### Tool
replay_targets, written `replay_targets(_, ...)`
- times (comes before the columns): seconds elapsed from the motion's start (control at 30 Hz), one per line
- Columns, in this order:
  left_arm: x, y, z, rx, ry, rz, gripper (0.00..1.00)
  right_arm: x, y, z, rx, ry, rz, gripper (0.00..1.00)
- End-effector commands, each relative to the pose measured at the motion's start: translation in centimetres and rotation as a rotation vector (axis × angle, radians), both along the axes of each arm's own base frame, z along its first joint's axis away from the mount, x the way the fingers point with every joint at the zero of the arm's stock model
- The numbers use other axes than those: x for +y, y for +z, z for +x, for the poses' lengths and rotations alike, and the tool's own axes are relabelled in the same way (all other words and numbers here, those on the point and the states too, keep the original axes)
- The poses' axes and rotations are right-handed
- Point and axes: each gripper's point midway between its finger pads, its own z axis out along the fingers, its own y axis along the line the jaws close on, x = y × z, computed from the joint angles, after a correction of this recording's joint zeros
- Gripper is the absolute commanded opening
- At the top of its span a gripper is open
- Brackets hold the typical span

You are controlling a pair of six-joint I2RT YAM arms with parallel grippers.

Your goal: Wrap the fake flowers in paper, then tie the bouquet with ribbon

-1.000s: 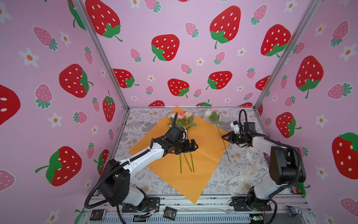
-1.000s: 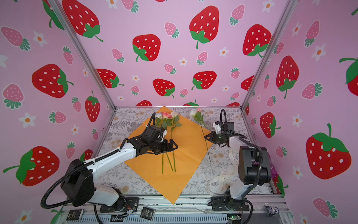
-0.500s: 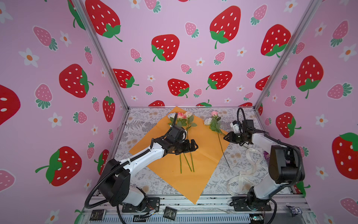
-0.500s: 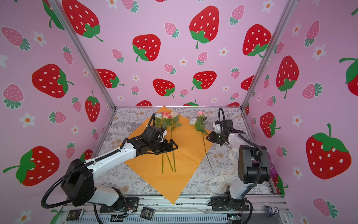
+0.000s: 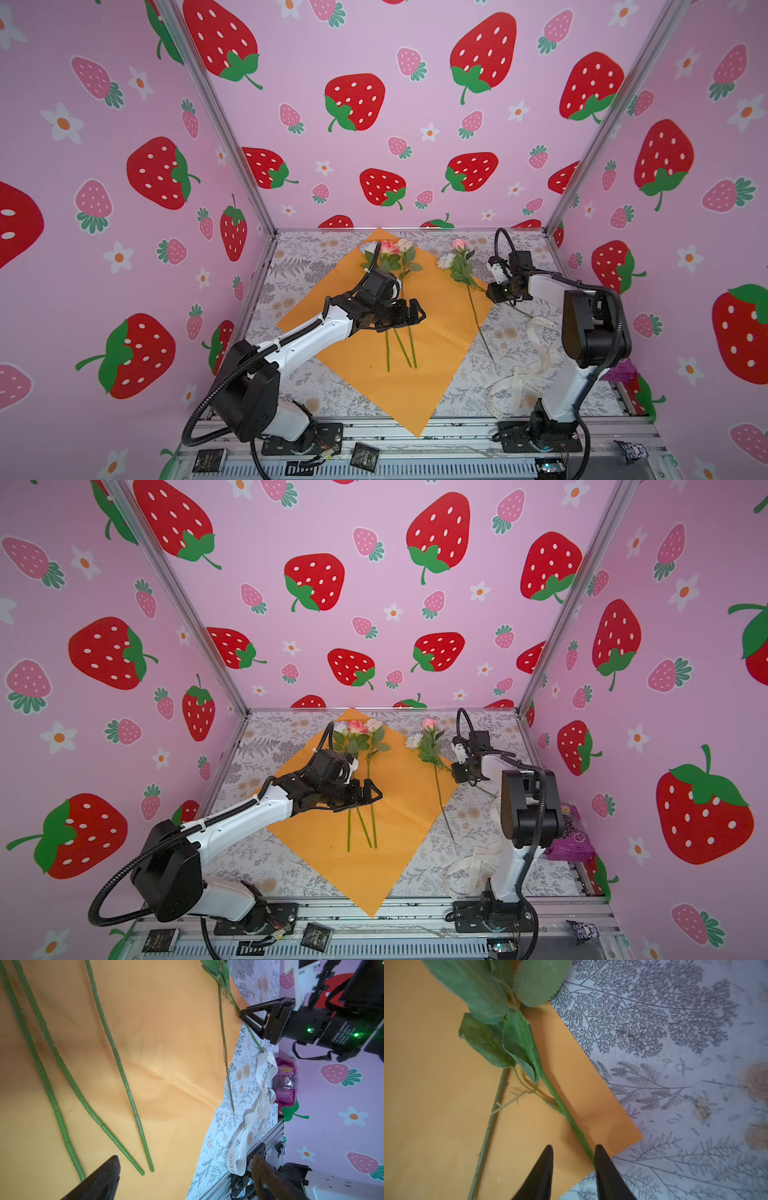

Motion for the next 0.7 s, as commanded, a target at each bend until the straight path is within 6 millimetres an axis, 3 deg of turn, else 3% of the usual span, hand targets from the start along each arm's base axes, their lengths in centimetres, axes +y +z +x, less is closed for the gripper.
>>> replay_targets(0.0, -0.6, 0.9, 0.3, -0.015, -0.016, -0.027, 1.0, 0.3, -0.1, 0.2, 0.007, 0.067, -0.055, 0.35)
replay_targets(0.17, -1.0, 0.7, 0.4, -0.007, -0.028, -0.031, 1.0, -0.3, -1.9, -0.2, 0.07, 0.065, -0.126, 0.35)
replay_targets(0.27, -1.2, 0.6, 0.5, -0.002, -0.031, -0.033, 1.0, -0.5, -3.0, -0.8, 0.111, 0.084, -0.159, 0.27)
replay_targets(0.33, -1.2, 0.5, 0.5, -0.001, -0.031, -0.033, 1.0, -0.3, -2.9, -1.0, 0.109, 0.106, -0.173, 0.14)
replay_targets(0.37, -1.1, 0.4, 0.5, 0.001, -0.03, -0.032, 0.99, -0.1, -2.6, -0.9, 0.095, 0.117, -0.172, 0.13)
replay_targets(0.5, -1.1, 0.5, 0.4, 0.0, -0.029, -0.032, 0.99, 0.2, 0.4, 0.2, 0.015, 0.111, -0.168, 0.05)
replay_targets(0.67, -0.5, 1.1, 0.2, -0.024, -0.015, -0.023, 0.99, 1.0, 6.5, 1.0, -0.122, 0.083, -0.098, 0.02)
